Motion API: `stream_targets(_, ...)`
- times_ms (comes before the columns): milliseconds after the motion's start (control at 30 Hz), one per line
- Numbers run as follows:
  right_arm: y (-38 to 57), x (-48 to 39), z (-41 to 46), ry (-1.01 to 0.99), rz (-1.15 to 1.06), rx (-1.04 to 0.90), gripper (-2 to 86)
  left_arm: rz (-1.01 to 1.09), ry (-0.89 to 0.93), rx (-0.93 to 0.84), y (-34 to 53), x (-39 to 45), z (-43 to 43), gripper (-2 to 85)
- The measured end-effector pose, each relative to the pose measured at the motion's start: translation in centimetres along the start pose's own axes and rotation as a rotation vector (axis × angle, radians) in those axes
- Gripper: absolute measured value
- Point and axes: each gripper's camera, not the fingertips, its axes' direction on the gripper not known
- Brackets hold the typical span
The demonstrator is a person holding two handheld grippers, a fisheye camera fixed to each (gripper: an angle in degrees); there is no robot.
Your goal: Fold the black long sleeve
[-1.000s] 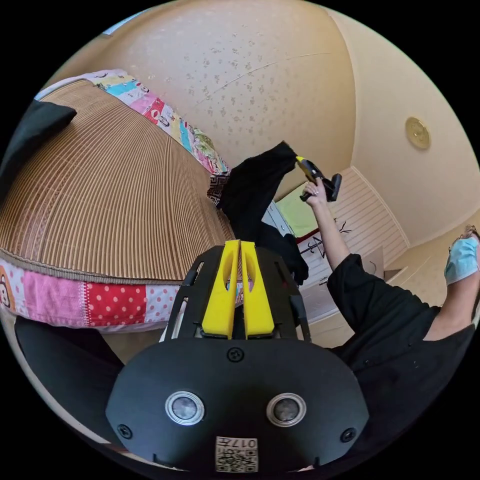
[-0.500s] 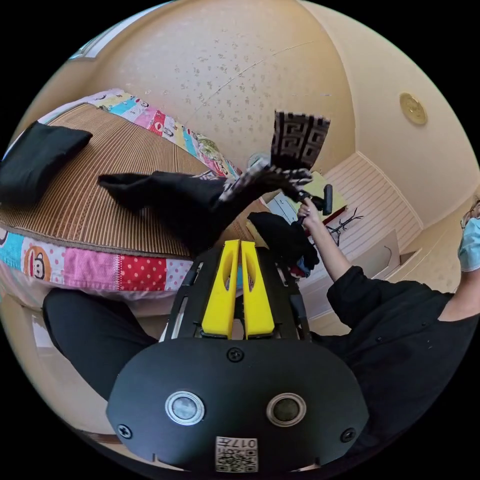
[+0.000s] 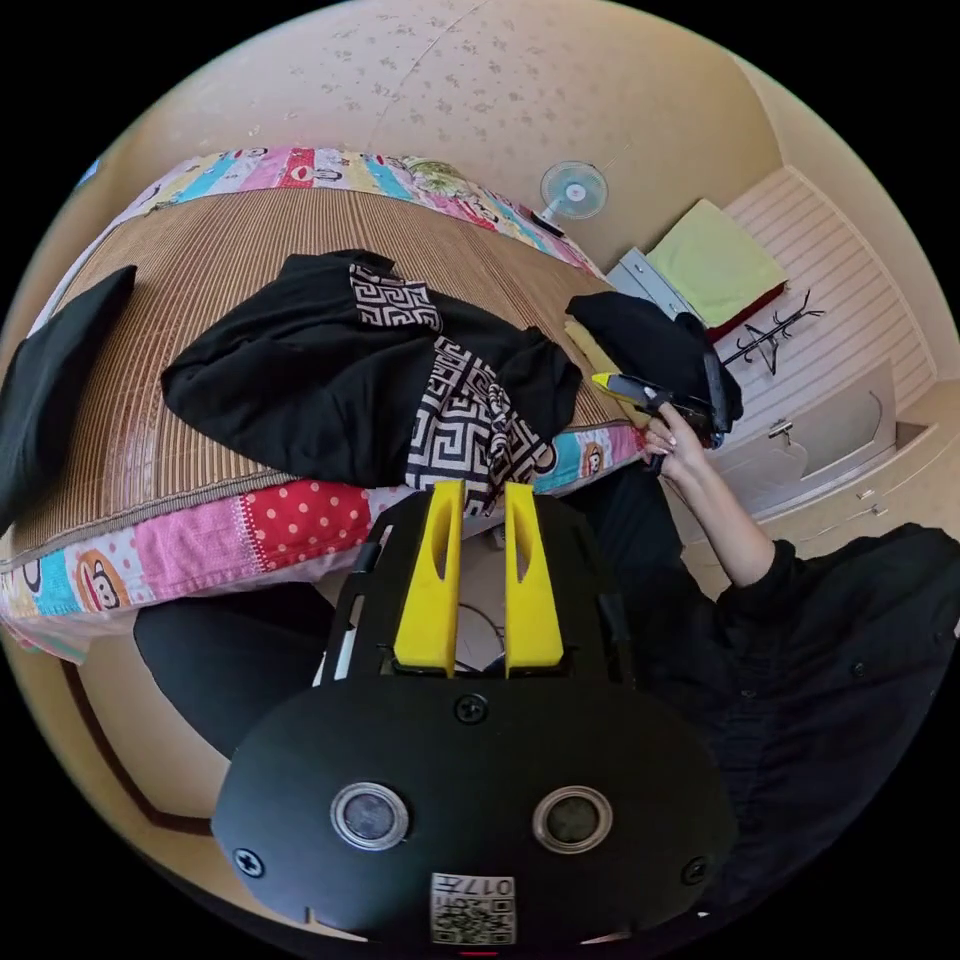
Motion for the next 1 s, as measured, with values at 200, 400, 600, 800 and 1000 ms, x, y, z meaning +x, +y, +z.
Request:
stream_targets(200,3.5,-5.3,6.6,0.005,-0.112,-0.094,10.1,-0.109,-0.085,0.010,-4.8,-2.9,3.7,9.1)
stream_targets(400,-1.8,0.8,0.5,-0.221,-0.023,-0.012,3.8,-0.243,-0.052,-0.047,-6.1,-5.6,7.3,2.0)
stream_targets(600,-1.8,8.2,-13.7,0.170,0.238,0.444,3.3,-0.172,0.018,0.005,-4.8,-1.6,5.9,-0.3)
stream_targets(800,5.2,8.1,-8.4,-0.071,0.217,0.150,8.6,-0.057,0.161,0.022,-6.6,5.2,7.2,-0.7)
stream_targets(1000,12.5,5.4,1.9,-0.517,0.278,-0.044,11.4,0.220,0.358,-0.205,-8.7,13.9,12.5,-0.9)
